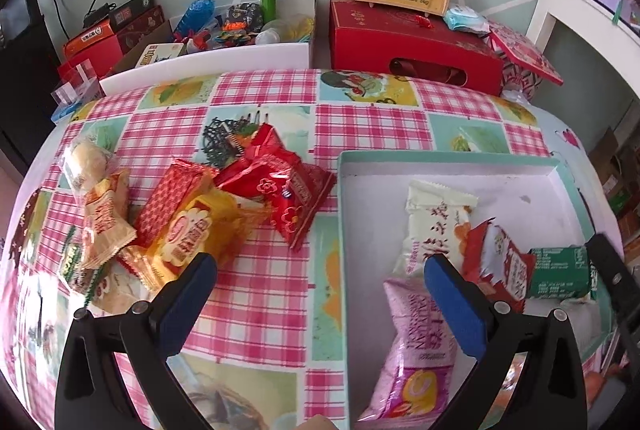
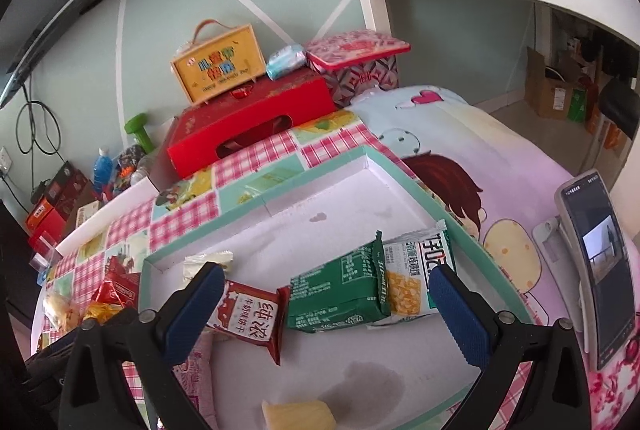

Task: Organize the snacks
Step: 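Withdraw both open tools from the tray back to the snack pile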

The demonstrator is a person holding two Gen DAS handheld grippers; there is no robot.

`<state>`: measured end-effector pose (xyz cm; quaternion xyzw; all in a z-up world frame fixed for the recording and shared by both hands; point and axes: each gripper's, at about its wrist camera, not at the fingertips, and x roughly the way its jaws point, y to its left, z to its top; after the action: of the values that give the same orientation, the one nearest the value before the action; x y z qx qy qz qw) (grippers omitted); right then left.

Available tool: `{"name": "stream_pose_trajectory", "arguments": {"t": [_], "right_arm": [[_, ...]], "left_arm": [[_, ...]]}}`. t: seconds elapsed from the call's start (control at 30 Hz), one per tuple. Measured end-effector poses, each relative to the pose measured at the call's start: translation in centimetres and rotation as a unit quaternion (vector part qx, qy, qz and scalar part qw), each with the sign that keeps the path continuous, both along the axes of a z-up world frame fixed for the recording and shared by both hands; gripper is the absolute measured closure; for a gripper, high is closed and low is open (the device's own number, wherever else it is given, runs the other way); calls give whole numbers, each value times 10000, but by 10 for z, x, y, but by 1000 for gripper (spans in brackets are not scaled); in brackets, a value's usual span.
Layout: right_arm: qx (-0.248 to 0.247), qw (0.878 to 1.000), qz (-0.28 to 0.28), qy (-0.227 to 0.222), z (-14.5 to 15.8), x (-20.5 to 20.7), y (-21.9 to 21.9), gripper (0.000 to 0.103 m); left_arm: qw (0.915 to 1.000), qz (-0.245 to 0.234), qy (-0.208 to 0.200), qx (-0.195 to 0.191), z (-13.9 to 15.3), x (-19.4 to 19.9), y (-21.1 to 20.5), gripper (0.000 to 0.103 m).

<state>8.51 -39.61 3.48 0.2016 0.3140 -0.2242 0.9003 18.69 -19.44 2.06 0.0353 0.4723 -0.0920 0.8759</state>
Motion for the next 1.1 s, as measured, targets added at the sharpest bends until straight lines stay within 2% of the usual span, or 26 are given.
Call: {"name": "stream_pose_trajectory", "arguments": {"t": [0.17,0.3,0.47,0.8,1.1], "right_arm": [[76,9998,74,-142,6,0,4,0],[173,9996,214,52,3,9,11,0],[26,9985,471,288,1,20,32,0],[-114,9935,1039,450,-2,40,79,0],[-92,9861,1650,197,1,53,130,0]], "left_arm": [[9999,-26,48,146,1,-3,14,0],[9995,-47,24,320,0,-8,30,0],[9994,245,195,110,-1,-3,56,0],[9968,773,138,113,5,6,112,0],[9913,1301,178,-88,7,21,168,0]]}}
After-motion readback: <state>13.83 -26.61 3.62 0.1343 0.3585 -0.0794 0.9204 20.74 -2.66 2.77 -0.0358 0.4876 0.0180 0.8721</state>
